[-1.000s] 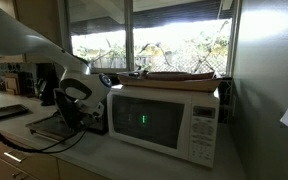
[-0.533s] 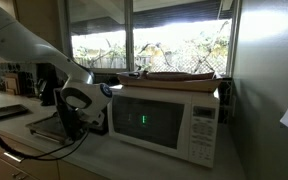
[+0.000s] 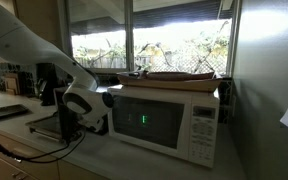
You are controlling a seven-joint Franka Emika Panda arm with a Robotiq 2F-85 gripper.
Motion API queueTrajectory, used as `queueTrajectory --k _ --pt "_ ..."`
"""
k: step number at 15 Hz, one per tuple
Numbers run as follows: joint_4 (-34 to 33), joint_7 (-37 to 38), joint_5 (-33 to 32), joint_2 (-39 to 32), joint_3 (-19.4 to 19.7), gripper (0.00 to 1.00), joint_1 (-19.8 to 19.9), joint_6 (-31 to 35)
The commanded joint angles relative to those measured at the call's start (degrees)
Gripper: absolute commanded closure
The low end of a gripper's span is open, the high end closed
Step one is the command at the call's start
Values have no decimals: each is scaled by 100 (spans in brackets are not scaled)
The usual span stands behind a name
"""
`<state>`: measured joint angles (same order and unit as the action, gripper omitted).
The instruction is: Open the oven door then move the blue bowl from inside the oven to the top of it and close the oven door
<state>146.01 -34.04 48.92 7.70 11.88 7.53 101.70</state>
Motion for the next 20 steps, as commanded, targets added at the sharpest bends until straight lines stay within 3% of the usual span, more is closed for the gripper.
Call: queueTrajectory --k 1,12,20 --pt "59 92 330 19 98 0 165 -531" --pt "53 41 1228 332 311 0 536 -1713" --pt "-5 353 1691 484 224 0 546 -2064"
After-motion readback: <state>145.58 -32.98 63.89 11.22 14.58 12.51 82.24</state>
